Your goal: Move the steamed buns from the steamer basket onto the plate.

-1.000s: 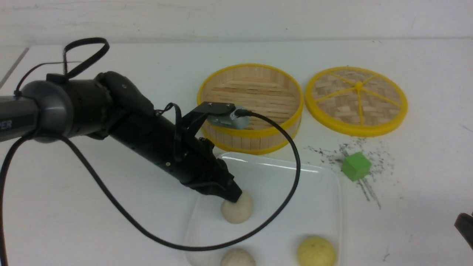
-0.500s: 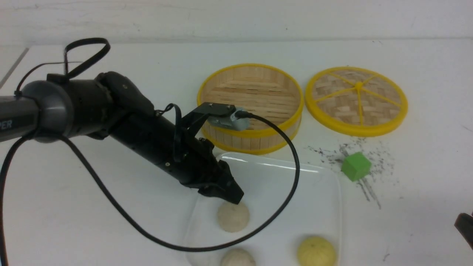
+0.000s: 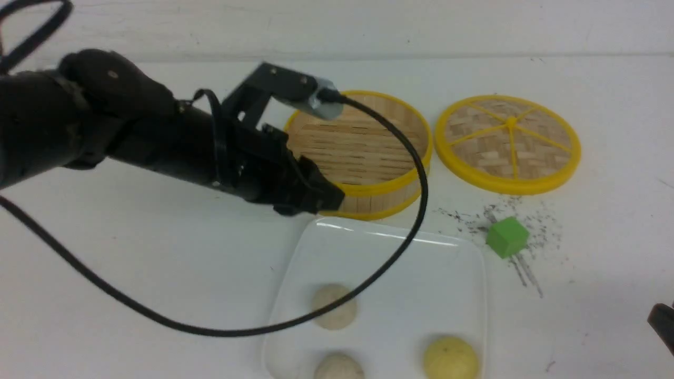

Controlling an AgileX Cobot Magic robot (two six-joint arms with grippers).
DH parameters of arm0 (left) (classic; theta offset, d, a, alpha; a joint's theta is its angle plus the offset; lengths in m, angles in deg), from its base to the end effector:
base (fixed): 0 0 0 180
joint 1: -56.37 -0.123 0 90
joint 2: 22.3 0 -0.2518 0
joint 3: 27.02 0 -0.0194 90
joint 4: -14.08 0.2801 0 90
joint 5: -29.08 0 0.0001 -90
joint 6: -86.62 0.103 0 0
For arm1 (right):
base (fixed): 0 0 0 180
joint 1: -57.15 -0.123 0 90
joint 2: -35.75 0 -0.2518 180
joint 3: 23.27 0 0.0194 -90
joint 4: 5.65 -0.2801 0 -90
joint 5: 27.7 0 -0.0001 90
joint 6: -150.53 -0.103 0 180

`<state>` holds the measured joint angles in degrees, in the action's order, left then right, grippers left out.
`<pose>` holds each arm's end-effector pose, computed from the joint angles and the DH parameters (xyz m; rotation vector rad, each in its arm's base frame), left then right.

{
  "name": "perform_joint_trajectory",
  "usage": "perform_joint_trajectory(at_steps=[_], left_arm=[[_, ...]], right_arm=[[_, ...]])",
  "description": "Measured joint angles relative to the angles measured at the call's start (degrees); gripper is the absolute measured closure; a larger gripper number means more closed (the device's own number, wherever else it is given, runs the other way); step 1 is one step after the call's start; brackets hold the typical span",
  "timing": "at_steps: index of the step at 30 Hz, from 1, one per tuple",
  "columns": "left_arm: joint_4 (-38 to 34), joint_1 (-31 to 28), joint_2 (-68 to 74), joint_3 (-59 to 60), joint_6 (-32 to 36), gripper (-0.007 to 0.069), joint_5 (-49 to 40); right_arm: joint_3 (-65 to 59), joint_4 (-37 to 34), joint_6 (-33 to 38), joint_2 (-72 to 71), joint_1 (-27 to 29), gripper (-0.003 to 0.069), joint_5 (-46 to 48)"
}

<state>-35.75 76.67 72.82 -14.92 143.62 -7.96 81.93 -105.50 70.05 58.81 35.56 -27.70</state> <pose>0.3234 -0.1702 0.2468 0.8968 2.1149 -0.6139 0.1399 0.0555 0.1885 -0.3166 1.6867 0.2843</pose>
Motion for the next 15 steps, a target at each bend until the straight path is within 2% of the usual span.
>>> perform_joint_trajectory(at_steps=[1, 5, 9, 11, 15], left_arm=[[0.00, 0.00, -0.39, 0.00, 0.05, 0.0342, 0.56], [1.53, 0.00, -8.58, 0.00, -0.42, 0.0342, 11.77], [2.66, 0.00, -13.19, 0.00, -1.98, 0.0342, 15.38], [4.89, 0.00, -15.98, 0.00, -2.92, 0.0342, 16.75], [12.82, 0.00, -20.96, 0.00, -10.12, 0.0343, 20.41]], right_arm=[[0.00, 0.00, 0.00, 0.00, 0.00, 0.0419, 0.00], [0.00, 0.00, 0.00, 0.00, 0.00, 0.0419, 0.00], [0.00, 0.00, 0.00, 0.00, 0.00, 0.0419, 0.00], [0.00, 0.00, 0.00, 0.00, 0.00, 0.0419, 0.00], [0.00, 0.00, 0.00, -0.36, 0.00, 0.0419, 0.00]])
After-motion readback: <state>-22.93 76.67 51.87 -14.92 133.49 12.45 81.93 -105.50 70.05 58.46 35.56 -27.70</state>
